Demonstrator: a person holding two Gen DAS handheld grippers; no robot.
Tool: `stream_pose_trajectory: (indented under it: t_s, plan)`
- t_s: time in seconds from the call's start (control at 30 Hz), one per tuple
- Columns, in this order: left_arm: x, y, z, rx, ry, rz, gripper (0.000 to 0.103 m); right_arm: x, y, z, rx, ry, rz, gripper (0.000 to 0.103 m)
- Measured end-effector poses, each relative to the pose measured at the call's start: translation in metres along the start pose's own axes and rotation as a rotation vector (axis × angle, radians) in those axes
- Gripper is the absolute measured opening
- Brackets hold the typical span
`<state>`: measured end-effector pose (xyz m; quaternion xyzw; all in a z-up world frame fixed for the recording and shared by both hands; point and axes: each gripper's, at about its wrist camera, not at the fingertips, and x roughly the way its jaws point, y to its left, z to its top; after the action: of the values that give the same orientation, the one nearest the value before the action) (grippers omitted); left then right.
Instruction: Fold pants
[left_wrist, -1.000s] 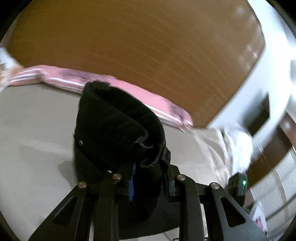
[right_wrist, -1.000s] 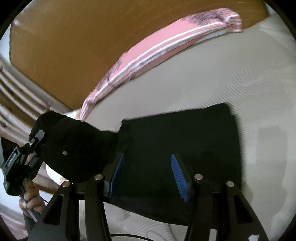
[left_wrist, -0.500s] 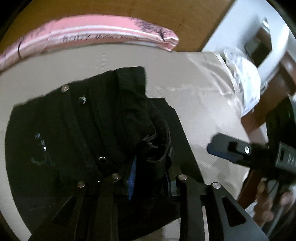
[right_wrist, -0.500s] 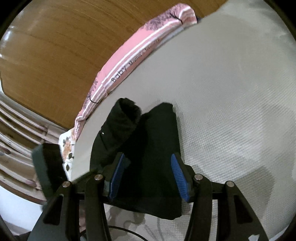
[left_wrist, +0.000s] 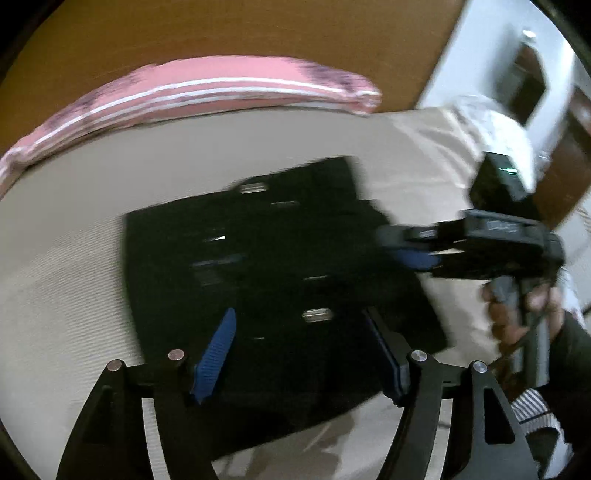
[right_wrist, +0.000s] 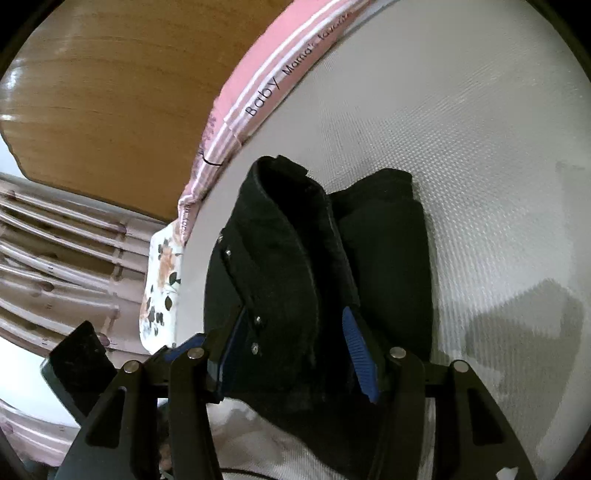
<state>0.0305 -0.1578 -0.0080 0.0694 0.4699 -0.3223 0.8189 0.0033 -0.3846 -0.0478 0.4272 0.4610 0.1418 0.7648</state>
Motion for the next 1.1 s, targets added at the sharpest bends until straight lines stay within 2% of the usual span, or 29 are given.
stream_pose_trajectory:
  t_s: [0.03, 0.2, 0.27, 0.37, 0.6, 0.8, 0.9, 0.93, 1.1]
  plan:
    - [0.000, 0.014, 0.000, -0.033, 0.009, 0.048, 0.070, 0.005, 0.000, 0.003, -0.001, 0.006, 0.010, 0.051]
    - [-0.004, 0.067, -0.008, -0.195, 0.010, 0.154, 0.070, 0.027, -0.001, 0.016, -0.014, 0.005, 0.015, 0.048]
    - [-0.003, 0.079, -0.012, -0.245, 0.005, 0.166, 0.070, 0.031, 0.000, 0.017, -0.024, 0.017, 0.021, 0.044]
    - [0.002, 0.091, -0.020, -0.296, 0.014, 0.154, 0.070, 0.034, 0.006, 0.015, -0.080, 0.044, -0.027, 0.035]
    - [0.008, 0.089, -0.023, -0.252, 0.017, 0.191, 0.070, 0.040, 0.002, 0.015, -0.095, 0.061, -0.080, 0.025]
    - [0.012, 0.087, -0.020, -0.260, 0.028, 0.207, 0.072, 0.042, -0.001, 0.016, -0.059, 0.064, -0.080, 0.027]
    - [0.011, 0.085, -0.017, -0.245, 0.027, 0.218, 0.072, 0.034, 0.009, 0.010, -0.078, 0.035, -0.118, 0.017]
    - [0.010, 0.083, -0.016, -0.239, 0.025, 0.221, 0.072, 0.031, 0.012, 0.008, -0.081, 0.023, -0.122, 0.009]
    - [0.005, 0.076, -0.011, -0.212, 0.021, 0.235, 0.072, 0.005, 0.043, -0.005, -0.147, -0.049, -0.132, 0.007]
